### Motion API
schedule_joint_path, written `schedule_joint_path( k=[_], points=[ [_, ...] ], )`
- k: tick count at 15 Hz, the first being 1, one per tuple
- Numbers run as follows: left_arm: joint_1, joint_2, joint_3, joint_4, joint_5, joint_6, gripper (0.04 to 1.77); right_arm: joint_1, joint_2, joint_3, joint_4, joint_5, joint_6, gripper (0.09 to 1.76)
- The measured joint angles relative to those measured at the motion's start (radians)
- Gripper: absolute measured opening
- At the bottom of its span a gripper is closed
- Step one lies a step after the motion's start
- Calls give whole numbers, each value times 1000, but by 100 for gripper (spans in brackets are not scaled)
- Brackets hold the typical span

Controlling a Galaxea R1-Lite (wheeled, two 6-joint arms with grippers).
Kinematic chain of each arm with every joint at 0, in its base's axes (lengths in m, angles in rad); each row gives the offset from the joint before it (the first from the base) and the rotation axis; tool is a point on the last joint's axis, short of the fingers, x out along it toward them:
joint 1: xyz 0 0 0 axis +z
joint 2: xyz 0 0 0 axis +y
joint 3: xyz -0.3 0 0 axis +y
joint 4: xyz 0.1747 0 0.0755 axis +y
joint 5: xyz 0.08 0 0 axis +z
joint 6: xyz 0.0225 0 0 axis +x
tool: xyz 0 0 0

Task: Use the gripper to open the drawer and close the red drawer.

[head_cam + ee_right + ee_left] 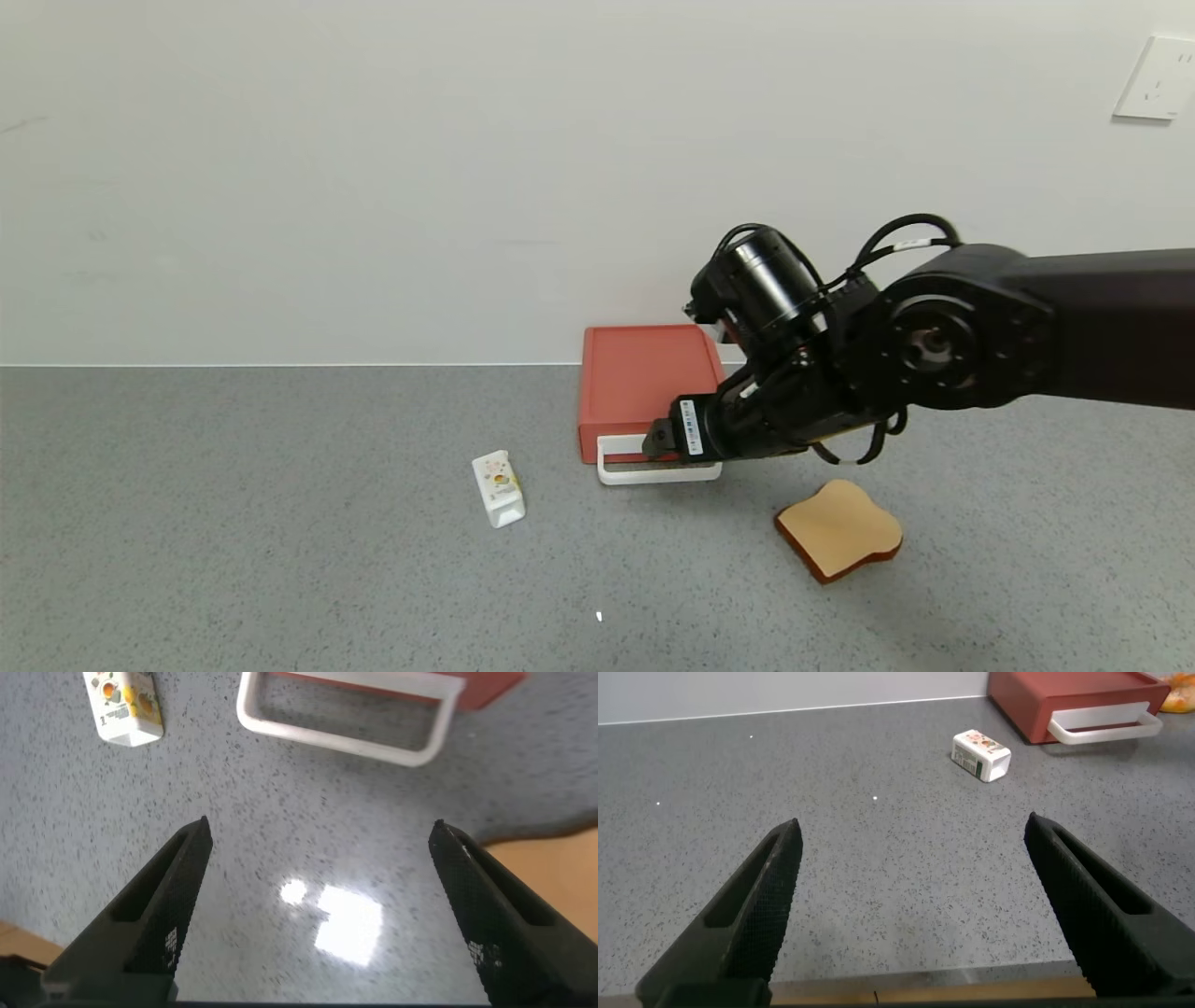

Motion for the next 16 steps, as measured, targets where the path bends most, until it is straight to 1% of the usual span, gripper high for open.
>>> schedule_joint_path(
  k=[2, 3, 5, 7, 11, 14, 16],
  points=[
    [0, 0, 1, 0, 0, 0, 172, -24, -94, 93, -18, 8, -60, 171],
    [0, 0, 1, -1, 0, 0, 172, -36, -138, 145, -46, 27, -96, 171],
    [0, 0, 1, -2, 3, 0, 172, -67, -222, 263, -132, 80, -182, 171],
    [0, 0, 1, -3, 3, -1, 172, -103, -291, 370, -232, 104, -235, 171],
    [0, 0, 1, -3, 3, 0, 172, -160, -416, 524, -331, 119, -299, 171],
    [0, 0, 1, -3, 3, 0, 172, -179, -509, 628, -418, 136, -334, 171],
    [0, 0, 1, -3, 3, 0, 172, -183, -567, 681, -442, 138, -341, 171]
  ],
)
